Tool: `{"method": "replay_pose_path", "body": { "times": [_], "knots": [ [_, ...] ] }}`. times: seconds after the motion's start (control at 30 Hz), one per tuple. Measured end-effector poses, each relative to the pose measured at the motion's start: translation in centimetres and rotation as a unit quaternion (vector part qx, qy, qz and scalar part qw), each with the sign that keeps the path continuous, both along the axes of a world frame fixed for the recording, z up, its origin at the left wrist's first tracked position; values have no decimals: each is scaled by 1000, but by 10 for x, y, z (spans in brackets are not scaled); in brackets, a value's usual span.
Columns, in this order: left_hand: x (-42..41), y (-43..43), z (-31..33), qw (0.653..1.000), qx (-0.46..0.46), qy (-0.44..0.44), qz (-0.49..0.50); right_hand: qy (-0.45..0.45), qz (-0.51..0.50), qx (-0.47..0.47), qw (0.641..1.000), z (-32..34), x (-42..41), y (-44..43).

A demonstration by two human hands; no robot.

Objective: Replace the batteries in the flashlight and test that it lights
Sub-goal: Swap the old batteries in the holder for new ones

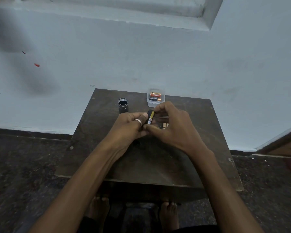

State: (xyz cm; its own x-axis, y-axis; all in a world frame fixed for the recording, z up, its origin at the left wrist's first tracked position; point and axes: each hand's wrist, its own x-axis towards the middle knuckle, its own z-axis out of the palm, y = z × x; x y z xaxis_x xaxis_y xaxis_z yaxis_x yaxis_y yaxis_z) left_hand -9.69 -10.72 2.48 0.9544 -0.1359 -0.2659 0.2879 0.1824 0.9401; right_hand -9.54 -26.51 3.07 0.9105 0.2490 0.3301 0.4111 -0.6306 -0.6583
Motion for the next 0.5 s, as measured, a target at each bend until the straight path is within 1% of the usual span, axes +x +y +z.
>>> {"method": "replay_pose_path", "body": {
  "times": [0.17,0.4,0.5],
  "knots": [
    [-1,2,3,1000,-18,-1,-4,25,-13,26,999,-3,3,3],
    [-2,2,4,1000,-1,-4,-15,88,-16,69,994,1,2,3],
    [-1,2,1,1000,4,-4,-9,91,-18,75,993,1,2,3]
  ]
}}
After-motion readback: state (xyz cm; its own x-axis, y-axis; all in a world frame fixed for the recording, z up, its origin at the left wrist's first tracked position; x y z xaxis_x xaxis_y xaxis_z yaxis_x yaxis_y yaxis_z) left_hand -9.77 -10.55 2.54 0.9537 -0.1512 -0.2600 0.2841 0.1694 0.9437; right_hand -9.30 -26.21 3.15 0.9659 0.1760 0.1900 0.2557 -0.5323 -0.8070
